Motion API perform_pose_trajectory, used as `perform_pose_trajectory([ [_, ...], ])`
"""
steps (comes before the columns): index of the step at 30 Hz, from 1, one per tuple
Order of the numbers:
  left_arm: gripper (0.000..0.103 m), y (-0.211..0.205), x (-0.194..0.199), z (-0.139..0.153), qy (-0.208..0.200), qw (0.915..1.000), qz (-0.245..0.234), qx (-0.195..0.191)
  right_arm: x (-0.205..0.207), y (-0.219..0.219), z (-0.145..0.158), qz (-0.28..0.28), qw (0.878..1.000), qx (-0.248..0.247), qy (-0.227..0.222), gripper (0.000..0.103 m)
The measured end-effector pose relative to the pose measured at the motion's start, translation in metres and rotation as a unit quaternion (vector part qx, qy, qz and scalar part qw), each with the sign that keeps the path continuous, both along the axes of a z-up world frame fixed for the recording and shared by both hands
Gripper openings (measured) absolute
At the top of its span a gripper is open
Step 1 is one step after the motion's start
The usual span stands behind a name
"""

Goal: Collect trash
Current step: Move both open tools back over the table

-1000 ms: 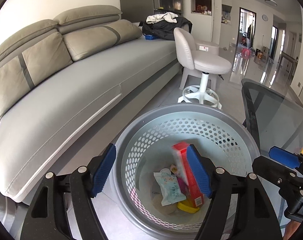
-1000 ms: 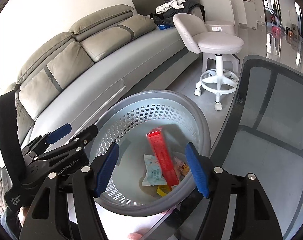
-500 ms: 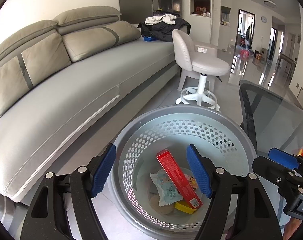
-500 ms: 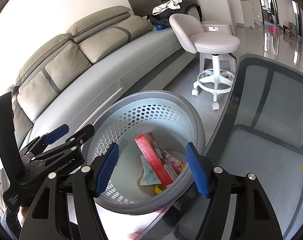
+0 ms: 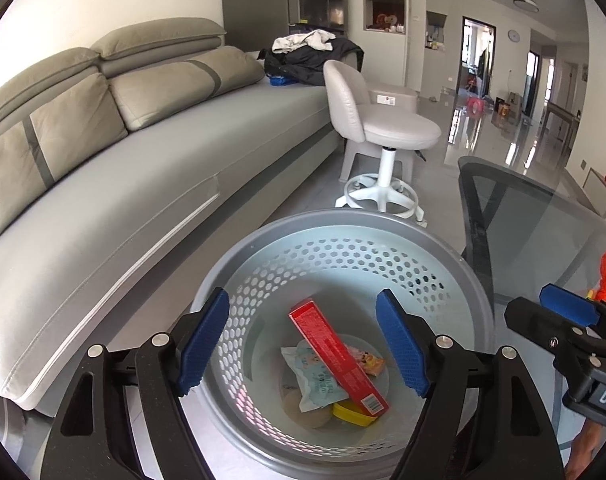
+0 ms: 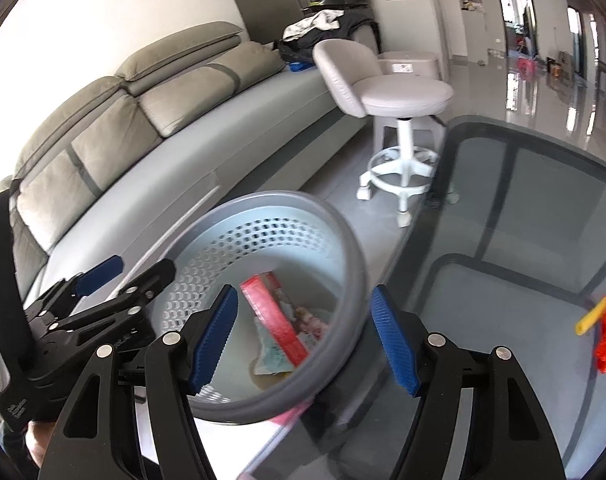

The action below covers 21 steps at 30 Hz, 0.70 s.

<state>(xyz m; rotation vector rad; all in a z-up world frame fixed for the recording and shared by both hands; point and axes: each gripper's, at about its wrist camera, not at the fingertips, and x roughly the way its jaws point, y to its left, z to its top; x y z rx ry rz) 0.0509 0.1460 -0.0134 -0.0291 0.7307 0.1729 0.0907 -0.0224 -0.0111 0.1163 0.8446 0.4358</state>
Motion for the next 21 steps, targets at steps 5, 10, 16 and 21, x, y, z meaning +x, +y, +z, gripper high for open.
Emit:
perform_pose_trajectory([
  [5,0.075,-0.012,0.0,0.001,-0.002,0.9999,-0.013,0.002,-0.003,-0.018,0.002,-0.031,0.999,-0.022,-0.008,0.077],
  [10,0.075,-0.026,0.001,0.002,-0.004,0.9996,-0.028,0.002,-0.002,-0.037,-0.004,-0.062,0.997,-0.049,0.008,0.084],
  [16,0.075,-0.043,0.004,0.001,-0.003,0.999,-0.045,-0.002,-0.001,-0.068,-0.017,-0.116,0.989,-0.074,0.049,0.084],
  [21,0.075,-0.061,0.006,-0.001,0.0,0.9981,-0.061,-0.002,-0.007,-0.1,-0.02,-0.18,0.978,-0.101,0.045,0.084],
])
